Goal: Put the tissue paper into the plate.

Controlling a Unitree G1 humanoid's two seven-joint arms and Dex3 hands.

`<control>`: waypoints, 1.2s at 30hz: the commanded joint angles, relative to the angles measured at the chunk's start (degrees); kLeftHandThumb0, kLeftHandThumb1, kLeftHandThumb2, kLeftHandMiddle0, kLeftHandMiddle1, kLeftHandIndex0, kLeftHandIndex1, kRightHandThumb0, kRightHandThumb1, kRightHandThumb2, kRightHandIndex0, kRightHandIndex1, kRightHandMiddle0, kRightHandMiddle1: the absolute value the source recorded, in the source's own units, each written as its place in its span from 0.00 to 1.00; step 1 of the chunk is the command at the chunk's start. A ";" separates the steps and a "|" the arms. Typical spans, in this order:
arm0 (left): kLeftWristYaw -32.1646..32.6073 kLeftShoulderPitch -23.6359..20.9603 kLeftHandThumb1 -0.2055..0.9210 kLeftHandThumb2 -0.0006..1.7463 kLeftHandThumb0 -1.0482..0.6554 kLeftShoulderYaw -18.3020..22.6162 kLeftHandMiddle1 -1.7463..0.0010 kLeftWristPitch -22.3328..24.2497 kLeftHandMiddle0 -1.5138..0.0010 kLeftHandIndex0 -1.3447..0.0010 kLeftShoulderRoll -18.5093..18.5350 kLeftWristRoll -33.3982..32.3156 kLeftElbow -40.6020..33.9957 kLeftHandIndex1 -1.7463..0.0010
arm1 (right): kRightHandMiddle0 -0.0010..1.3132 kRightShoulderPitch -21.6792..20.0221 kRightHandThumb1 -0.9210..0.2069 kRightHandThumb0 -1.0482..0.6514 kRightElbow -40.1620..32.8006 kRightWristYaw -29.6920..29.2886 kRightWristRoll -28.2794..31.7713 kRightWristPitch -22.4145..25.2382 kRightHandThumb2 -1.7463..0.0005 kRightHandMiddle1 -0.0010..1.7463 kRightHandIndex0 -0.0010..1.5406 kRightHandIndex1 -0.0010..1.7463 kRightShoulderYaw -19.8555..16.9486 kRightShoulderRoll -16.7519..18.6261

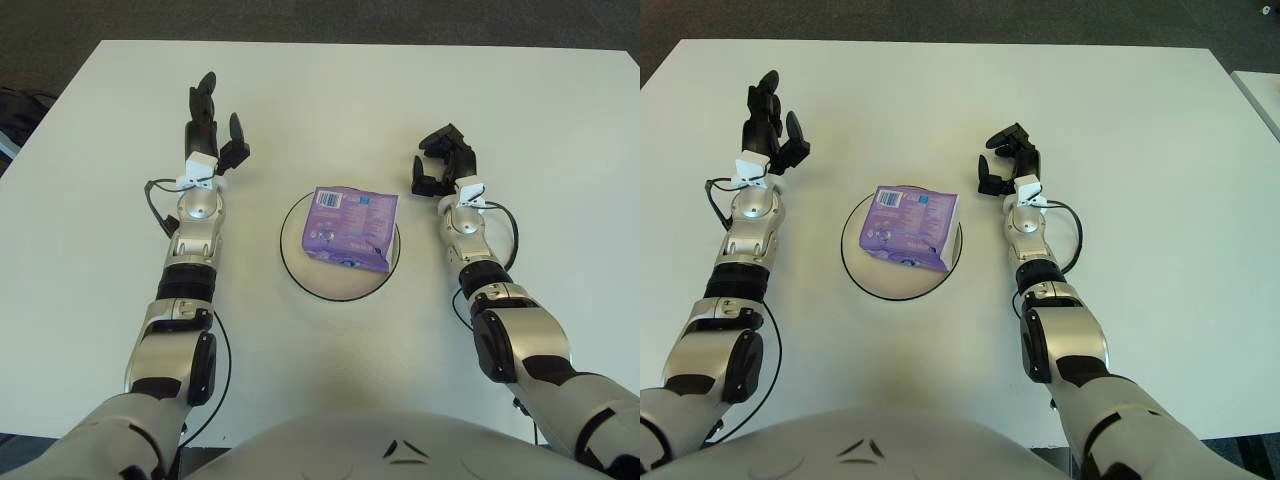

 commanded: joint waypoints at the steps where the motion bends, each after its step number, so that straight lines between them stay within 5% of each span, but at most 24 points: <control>1: -0.36 3.44 1.00 0.41 0.22 -0.05 0.99 1.82 0.85 1.00 0.09 -0.19 0.08 0.55 | 0.38 14.02 0.63 0.61 11.64 1.35 0.59 13.02 0.19 0.94 0.47 1.00 -0.26 2.63; 15: -0.91 6.84 1.00 0.35 0.23 -0.16 1.00 0.27 0.85 1.00 0.13 -0.52 8.03 0.54 | 0.40 14.33 0.64 0.61 11.17 2.66 1.60 12.53 0.19 0.93 0.47 1.00 -1.03 2.82; 36: 4.00 8.50 1.00 0.39 0.20 -2.37 1.00 -11.29 0.84 1.00 -1.52 2.75 19.80 0.61 | 0.41 14.59 0.65 0.61 10.38 3.11 1.19 11.92 0.19 0.91 0.47 1.00 -1.78 2.80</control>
